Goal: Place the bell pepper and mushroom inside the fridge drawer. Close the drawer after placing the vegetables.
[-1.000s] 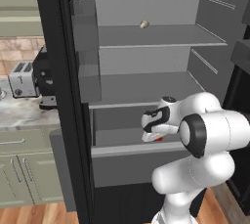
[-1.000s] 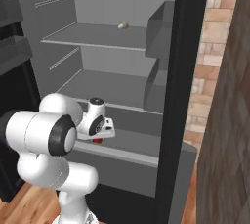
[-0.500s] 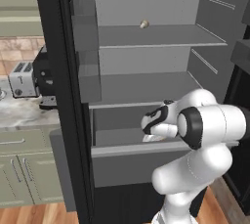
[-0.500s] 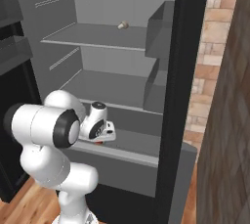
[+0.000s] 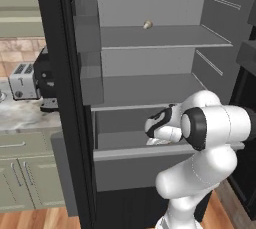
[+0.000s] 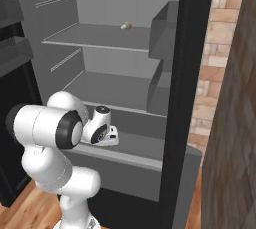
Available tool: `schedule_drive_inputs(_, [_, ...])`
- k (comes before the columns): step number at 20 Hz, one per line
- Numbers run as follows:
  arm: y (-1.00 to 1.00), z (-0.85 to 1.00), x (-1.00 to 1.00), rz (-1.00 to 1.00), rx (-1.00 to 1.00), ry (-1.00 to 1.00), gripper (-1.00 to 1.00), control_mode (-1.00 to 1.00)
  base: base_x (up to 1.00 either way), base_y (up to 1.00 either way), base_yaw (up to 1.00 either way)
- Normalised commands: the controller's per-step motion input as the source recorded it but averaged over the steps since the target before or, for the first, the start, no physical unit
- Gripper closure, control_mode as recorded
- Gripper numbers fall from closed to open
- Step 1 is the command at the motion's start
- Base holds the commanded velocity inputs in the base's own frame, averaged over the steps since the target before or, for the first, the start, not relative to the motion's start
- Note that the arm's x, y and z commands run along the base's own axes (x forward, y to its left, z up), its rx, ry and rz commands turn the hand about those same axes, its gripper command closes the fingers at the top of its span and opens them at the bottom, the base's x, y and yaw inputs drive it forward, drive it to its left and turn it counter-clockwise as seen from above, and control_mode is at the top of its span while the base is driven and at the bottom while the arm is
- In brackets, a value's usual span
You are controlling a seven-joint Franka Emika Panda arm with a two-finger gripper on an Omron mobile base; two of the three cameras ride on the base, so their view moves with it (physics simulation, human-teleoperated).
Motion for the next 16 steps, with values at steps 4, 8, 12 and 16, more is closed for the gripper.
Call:
schedule_drive_inputs(4, [0.0, 0.29, -0.01, 0.0, 0.0, 0.0, -1.0, -1.0, 0.0, 0.0, 0.0])
schedule_drive_inputs(8, [0.0, 0.72, 0.0, 0.0, 0.0, 0.0, -1.0, -1.0, 0.0, 0.0, 0.0])
schedule_drive_inputs(12, [0.0, 0.88, -0.03, 0.0, 0.0, 0.0, -1.0, -1.0, 0.0, 0.0, 0.0])
schedule_drive_inputs(16, [0.0, 0.79, -0.25, 0.0, 0.0, -0.01, -1.0, -1.0, 0.0, 0.0, 0.0])
